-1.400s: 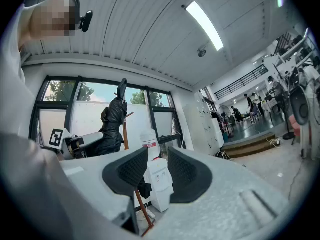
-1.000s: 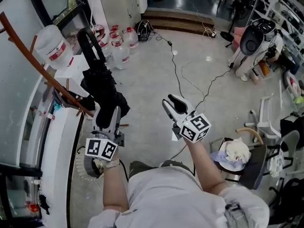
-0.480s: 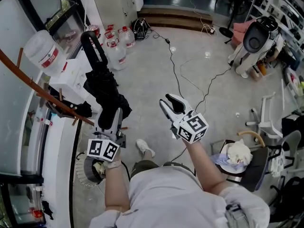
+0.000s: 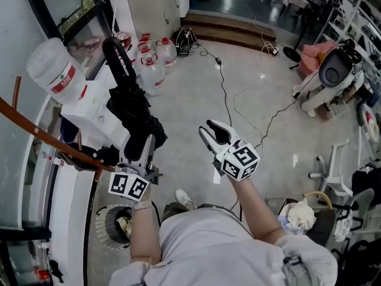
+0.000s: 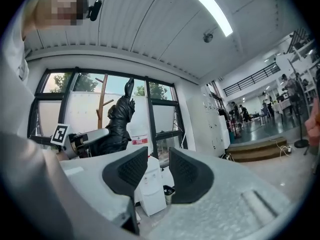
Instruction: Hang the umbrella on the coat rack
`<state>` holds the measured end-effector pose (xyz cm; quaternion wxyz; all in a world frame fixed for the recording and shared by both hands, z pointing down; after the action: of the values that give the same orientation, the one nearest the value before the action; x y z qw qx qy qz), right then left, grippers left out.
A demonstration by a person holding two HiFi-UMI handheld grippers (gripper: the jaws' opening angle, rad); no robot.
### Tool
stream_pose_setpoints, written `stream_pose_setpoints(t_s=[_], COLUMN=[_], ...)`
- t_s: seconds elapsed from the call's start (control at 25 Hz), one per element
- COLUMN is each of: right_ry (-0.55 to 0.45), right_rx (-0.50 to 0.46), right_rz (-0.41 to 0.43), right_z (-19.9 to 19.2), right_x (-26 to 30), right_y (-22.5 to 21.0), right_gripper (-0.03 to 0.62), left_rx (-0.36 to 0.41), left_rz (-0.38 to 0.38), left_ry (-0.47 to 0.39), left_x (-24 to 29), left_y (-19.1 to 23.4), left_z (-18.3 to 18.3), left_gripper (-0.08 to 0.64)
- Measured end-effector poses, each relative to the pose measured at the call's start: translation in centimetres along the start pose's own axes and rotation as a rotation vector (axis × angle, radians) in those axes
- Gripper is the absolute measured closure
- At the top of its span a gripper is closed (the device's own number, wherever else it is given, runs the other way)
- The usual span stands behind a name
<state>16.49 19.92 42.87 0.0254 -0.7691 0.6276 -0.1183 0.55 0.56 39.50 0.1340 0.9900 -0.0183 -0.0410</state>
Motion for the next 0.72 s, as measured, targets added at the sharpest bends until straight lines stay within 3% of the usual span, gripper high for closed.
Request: stream_pose_setpoints(t_s=[0.28, 0.72], right_ry=[0.030, 0.070], right_rx=[0.009, 0.024], right_rz=[0.037, 0.131], right_z=[3.2, 1.5], right_x=[12.4, 16.5], right_y=[1.3, 0.3], right_gripper=[0.468, 0.468], left_rx=[-0.029, -0.025], left_rz=[0.004, 0.048], left_ry=[-0.012, -0.016], left_x=[2.3, 2.8], left_y=[10.9, 12.1], left_z=[4.2, 3.1], left_gripper=[0.341, 0.341])
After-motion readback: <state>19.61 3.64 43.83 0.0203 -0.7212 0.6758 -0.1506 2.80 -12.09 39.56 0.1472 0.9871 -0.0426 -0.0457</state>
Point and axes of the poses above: the fingertips, and each gripper's own axes: x forward along the fingers, y to its left, z out of its top, the point moved 6 cm from there along -x, backward along the fingers, and after that the axes turned 9 degrees about y, right-handed, at the moved point
